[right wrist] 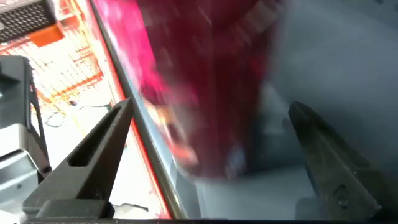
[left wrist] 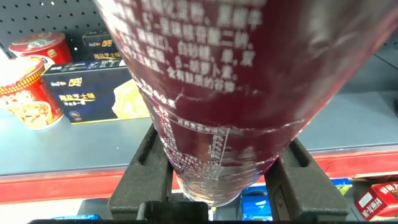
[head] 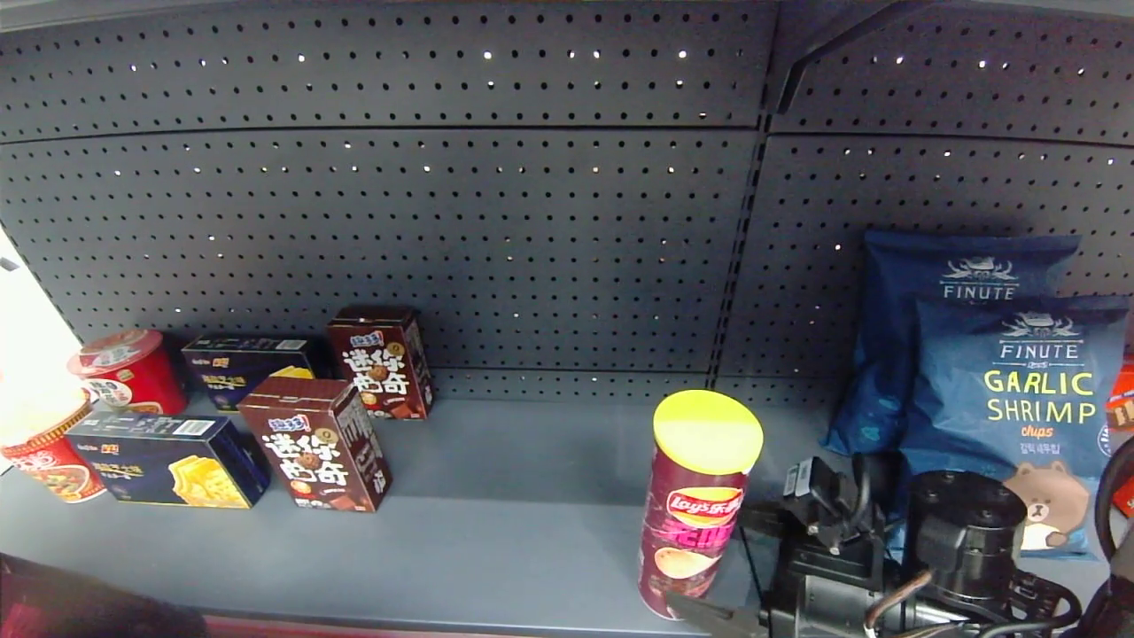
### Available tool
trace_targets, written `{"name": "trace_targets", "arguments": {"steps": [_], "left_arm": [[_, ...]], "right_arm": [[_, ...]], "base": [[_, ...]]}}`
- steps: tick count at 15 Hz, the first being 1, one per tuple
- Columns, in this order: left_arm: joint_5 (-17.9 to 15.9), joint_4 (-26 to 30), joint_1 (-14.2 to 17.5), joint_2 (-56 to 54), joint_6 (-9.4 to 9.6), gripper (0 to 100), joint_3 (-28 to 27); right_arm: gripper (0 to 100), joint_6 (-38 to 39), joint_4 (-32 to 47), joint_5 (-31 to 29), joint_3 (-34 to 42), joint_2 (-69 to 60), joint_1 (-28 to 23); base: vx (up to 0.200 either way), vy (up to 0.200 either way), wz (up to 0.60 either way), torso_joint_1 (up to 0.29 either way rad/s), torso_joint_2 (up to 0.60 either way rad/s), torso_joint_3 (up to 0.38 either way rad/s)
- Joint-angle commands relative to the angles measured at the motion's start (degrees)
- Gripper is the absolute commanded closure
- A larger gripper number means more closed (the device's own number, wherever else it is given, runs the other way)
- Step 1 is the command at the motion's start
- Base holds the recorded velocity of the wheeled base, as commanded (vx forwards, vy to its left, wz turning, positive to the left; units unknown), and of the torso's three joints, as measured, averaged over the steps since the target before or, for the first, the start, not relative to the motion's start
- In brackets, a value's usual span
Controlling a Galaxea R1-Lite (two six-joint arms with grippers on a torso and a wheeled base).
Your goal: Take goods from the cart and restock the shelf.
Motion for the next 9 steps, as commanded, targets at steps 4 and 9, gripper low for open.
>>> {"name": "trace_targets", "arguments": {"steps": [4,9], "left_arm": [[-0.02,0.01,0.0,-1.12,0.02,100,0.0],[-2.48,0.01,-0.7,1.52,0.46,100,-7.56]], "right_arm": [[0,-0.17,0.51,0.12,6.07,-9.73,-5.04],[0,-2.37,20.02,-0.23,10.11,-37.06,-10.75]], "base": [[0.0,0.0,0.0,0.0,0.0,0.0],[0.0,0.0,0.0,0.0,0.0,0.0]]}}
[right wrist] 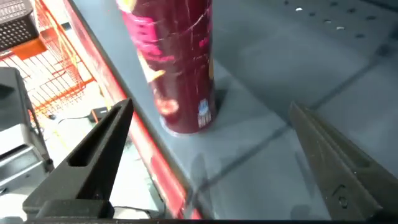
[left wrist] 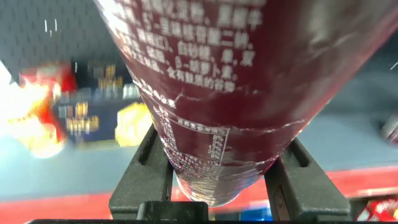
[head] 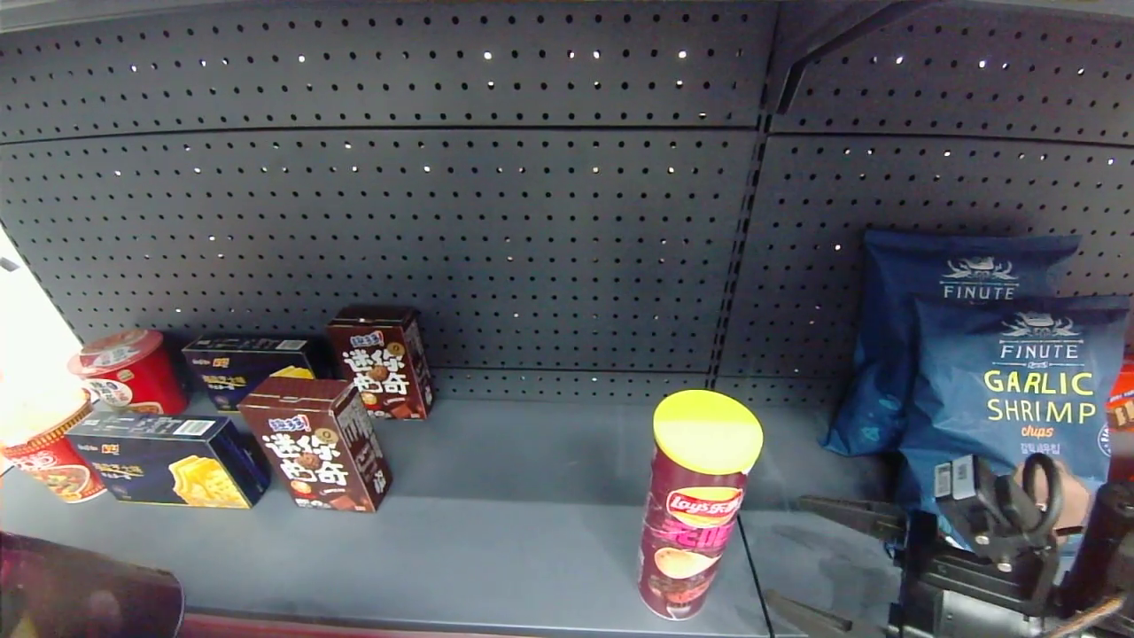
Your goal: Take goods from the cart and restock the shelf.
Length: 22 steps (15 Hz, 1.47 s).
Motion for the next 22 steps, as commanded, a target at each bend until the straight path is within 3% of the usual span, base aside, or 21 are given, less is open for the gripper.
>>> {"name": "trace_targets", "arguments": {"steps": [1,2,3,4,5,7,10,12,14,17,18,20,22], "left_arm": [[-1.13,0.09,-0.25,2.05,0.31,100,-2.65],[-3.33,0.53,-0.34,4.33,1.71,100,-5.81],[-5.53,3.17,-0.34,5.03,3.12,100,-8.54],[-7.2,5.37,-0.34,5.3,3.65,100,-10.2],[-12.47,11.61,-0.34,6.09,4.88,100,-14.6],[-18.1,16.18,-0.34,8.37,6.28,100,-18.91],[-24.42,16.0,-0.51,16.72,6.37,100,-22.16],[-27.76,13.98,-3.68,22.79,6.2,100,-22.69],[-27.94,8.88,-8.69,30.0,5.67,100,-22.6],[-28.2,-3.16,-15.19,40.54,-1.45,100,-22.25],[-28.12,-4.56,-15.81,41.86,-2.42,100,-22.33],[-27.76,-8.26,-16.07,49.16,-3.03,100,-24.53],[-27.76,-10.45,-16.07,57.33,-1.19,100,-27.52]], "right_arm": [[0,-1.77,14.44,-0.28,0.74,-19.81,-4.5],[0,-2.21,32.64,-3.88,-4.27,-33.17,-6.44],[0,-2.3,44.33,-9.86,-7.61,-40.91,-5.91],[0,-2.21,50.3,-13.82,-9.11,-44.86,-5.65],[0,-1.68,63.66,-22.08,-11.65,-55.23,-5.38],[0,-1.42,75.53,-29.37,-14.03,-67.54,-7.93],[0,0.6,92.05,-30.87,-17.81,-83.71,-16.19],[0,4.12,92.05,-32.27,-17.72,-84.15,-16.46],[0,4.21,91.17,-32.98,-14.47,-84.15,-16.46],[0,2.36,83.97,-38.95,-4.97,-84.15,-16.37],[0,2.19,82.3,-39.48,-3.83,-84.15,-16.37],[0,2.19,76.49,-39.57,0.56,-84.15,-16.37],[0,3.94,76.23,-40.01,0.65,-84.15,-16.37]], "base": [[0.0,0.0,0.0,0.0,0.0,0.0],[0.0,0.0,0.0,0.0,0.0,0.0],[0.0,0.0,0.0,0.0,0.0,0.0],[0.0,0.0,0.0,0.0,0.0,0.0],[0.0,0.0,0.0,0.0,0.0,0.0],[0.0,0.0,0.0,0.0,0.0,0.0],[0.0,0.0,0.0,0.0,0.0,0.0],[0.0,0.0,0.0,0.0,0.0,0.0],[0.0,0.0,0.0,0.0,0.0,0.0],[0.0,0.0,0.0,0.0,0.0,0.0],[0.0,0.0,0.0,0.0,0.0,0.0],[0.0,0.0,0.0,0.0,0.0,0.0],[0.0,0.0,0.0,0.0,0.0,0.0]]}}
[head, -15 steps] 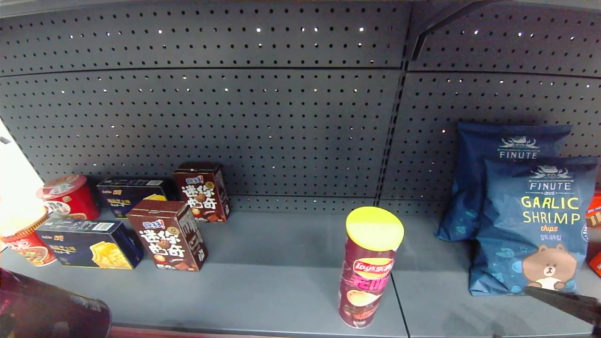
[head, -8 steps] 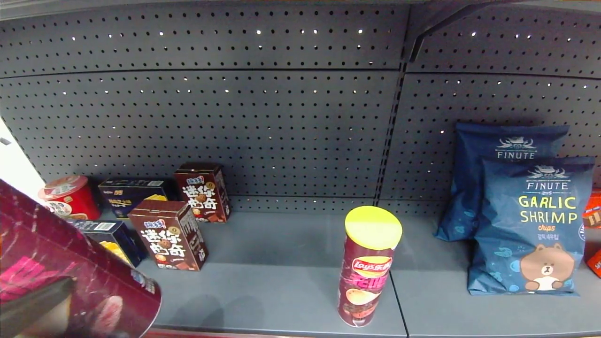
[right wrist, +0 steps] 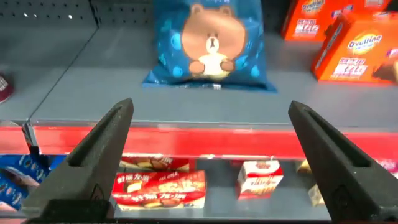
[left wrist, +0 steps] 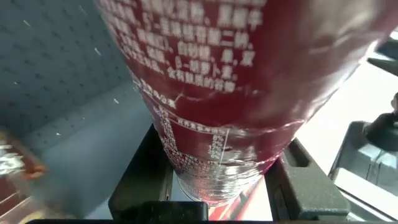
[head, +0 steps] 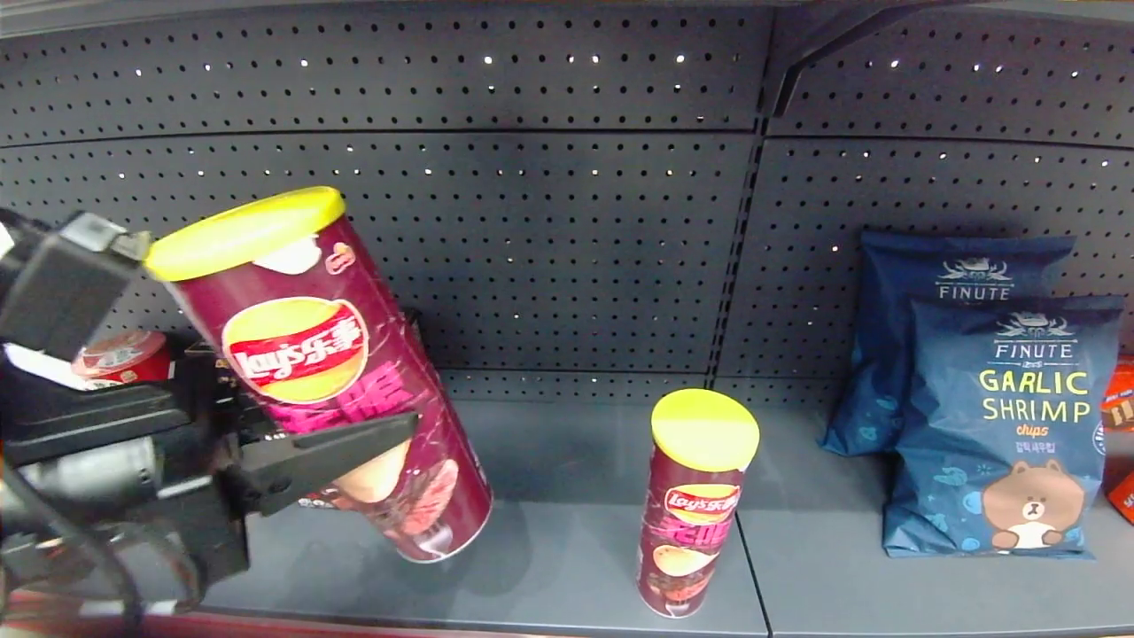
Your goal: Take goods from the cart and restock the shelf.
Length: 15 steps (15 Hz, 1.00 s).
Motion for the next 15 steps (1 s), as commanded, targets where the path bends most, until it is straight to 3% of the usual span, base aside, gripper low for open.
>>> {"name": "trace_targets", "arguments": {"steps": [1,2,8,10,11,13,15], "left_arm": [[0.1,-3.59,-0.5,12.43,1.67,100,-4.23],[0.72,-5.96,-0.15,17.7,2.2,100,-7.92],[0.02,-6.66,0.02,35.02,2.81,100,-22.78],[-0.07,-7.63,-0.06,40.03,6.86,100,-26.38],[-3.24,-8.77,0.02,43.54,9.93,100,-27.96],[-7.1,-9.56,0.02,47.41,10.63,100,-29.54],[-7.1,-9.48,-0.5,49.61,10.81,100,-31.12]], "right_arm": [[0,0.29,0.13,-0.04,0.65,0.22,0.03],[0,0.38,0.13,0.49,0.65,0.22,0.03],[0,-0.76,0.22,0.49,0.65,0.22,0.03],[0,-1.9,0.22,0.49,0.65,0.22,0.03],[0,-1.9,0.22,0.49,0.65,0.22,0.03],[0,-1.9,0.13,0.49,0.65,0.22,0.03],[0,-1.9,0.13,0.49,0.65,0.22,0.03]], "base": [[0.0,0.0,0.0,0.0,0.0,0.0],[0.0,0.0,0.0,0.0,0.0,0.0],[0.0,0.0,0.0,0.0,0.0,0.0],[0.0,0.0,0.0,0.0,0.0,0.0],[0.0,0.0,0.0,0.0,0.0,0.0],[0.0,0.0,0.0,0.0,0.0,0.0],[0.0,0.0,0.0,0.0,0.0,0.0]]}}
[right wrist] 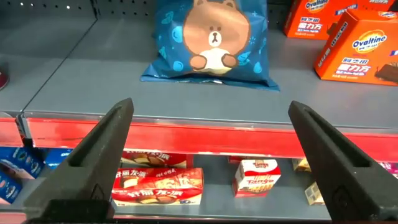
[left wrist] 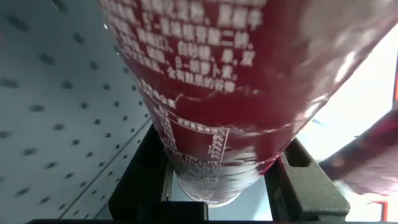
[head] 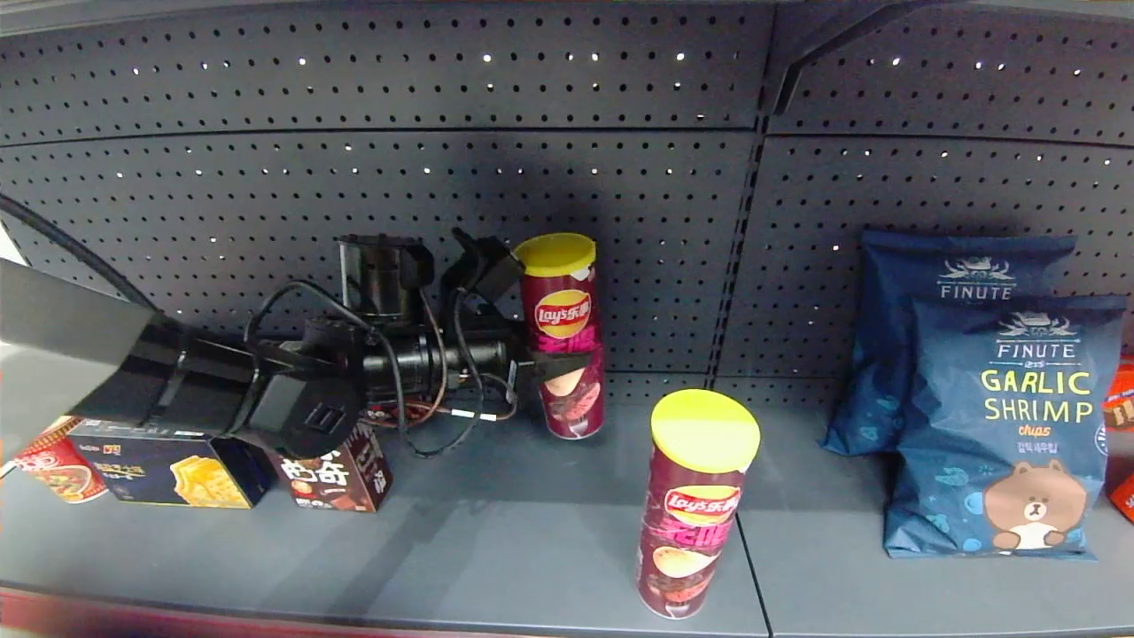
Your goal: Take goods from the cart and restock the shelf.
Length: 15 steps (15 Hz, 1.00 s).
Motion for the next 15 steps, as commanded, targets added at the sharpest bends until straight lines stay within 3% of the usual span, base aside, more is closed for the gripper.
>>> {"name": "trace_targets", "arguments": {"steps": [1,6,15], "left_arm": [[-0.29,0.06,-0.98,4.69,0.02,100,-1.79],[-0.47,0.85,-3.62,9.08,0.02,100,-8.91],[-0.38,0.76,-6.26,12.25,0.11,100,-10.41]], "right_arm": [[0,-0.1,-0.01,0.0,-0.01,0.36,0.03],[0,-0.1,-0.01,0.0,-0.01,0.36,0.03],[0,-0.28,-0.01,0.0,-0.01,0.36,0.03]], "base": [[0.0,0.0,0.0,0.0,0.0,0.0],[0.0,0.0,0.0,0.0,0.0,0.0],[0.0,0.0,0.0,0.0,0.0,0.0]]}}
